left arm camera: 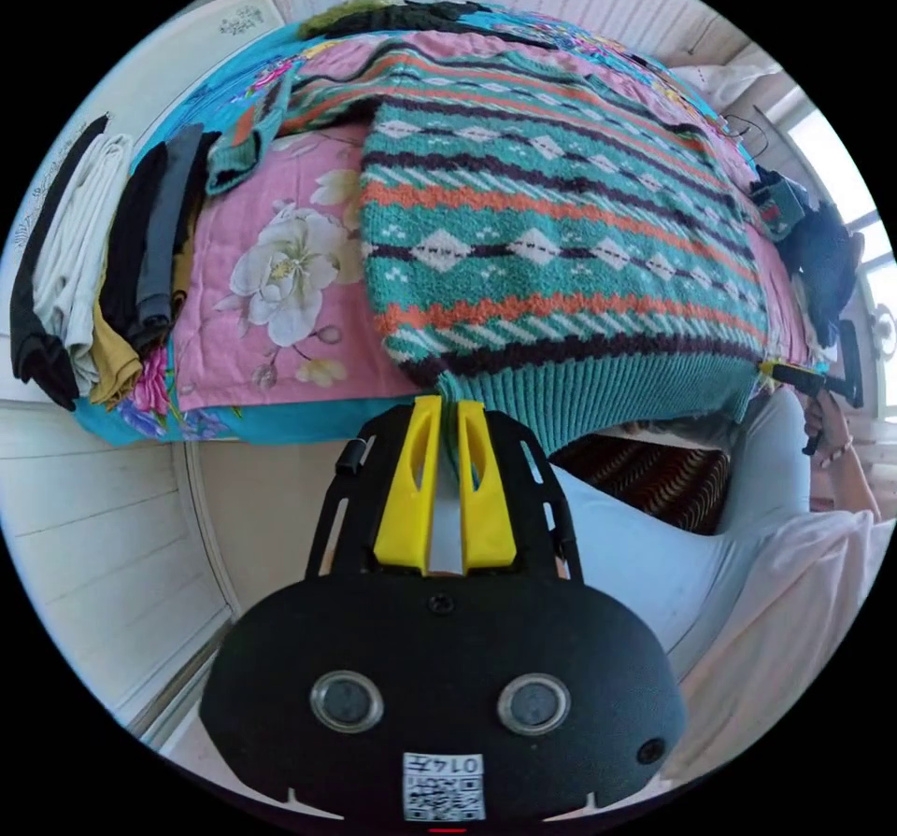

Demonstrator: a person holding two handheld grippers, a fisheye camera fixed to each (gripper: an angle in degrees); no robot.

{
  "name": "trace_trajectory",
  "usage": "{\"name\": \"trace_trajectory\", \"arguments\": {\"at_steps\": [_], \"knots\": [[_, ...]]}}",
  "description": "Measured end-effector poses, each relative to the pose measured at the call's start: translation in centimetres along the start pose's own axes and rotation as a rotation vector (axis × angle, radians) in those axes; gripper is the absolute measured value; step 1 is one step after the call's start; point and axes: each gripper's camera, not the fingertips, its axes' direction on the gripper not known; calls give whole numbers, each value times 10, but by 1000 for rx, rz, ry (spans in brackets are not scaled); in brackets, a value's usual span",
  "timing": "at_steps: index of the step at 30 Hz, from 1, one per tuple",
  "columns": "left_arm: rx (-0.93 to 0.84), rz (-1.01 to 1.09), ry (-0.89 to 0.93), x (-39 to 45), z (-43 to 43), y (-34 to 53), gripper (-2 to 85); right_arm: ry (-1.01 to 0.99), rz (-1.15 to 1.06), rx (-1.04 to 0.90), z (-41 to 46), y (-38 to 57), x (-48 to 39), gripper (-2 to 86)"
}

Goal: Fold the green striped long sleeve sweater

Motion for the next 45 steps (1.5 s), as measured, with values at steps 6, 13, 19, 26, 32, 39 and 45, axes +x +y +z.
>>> {"name": "trace_trajectory", "arguments": {"at_steps": [6,13,19,26,32,39,45], "knots": [[69,37,95,4,-13,17,7,-83,-47,-35,-17,23,9,9],[37,21,90,30,26,3,11,-126,47,-101,10,10,20,125],[62,-4,133,47,40,0,11,-136,82,-154,17,4,25,35],[87,59,114,76,47,3,6,-157,-43,-195,-26,29,26,23],[30,8,87,102,95,-6,15,-127,-62,-189,-25,32,16,29],[135,-63,79,113,77,21,-4,23,-128,-88,-73,54,9,4],[298,61,158,176,67,5,-9,225,-314,75,-101,40,-34,-1]]}}
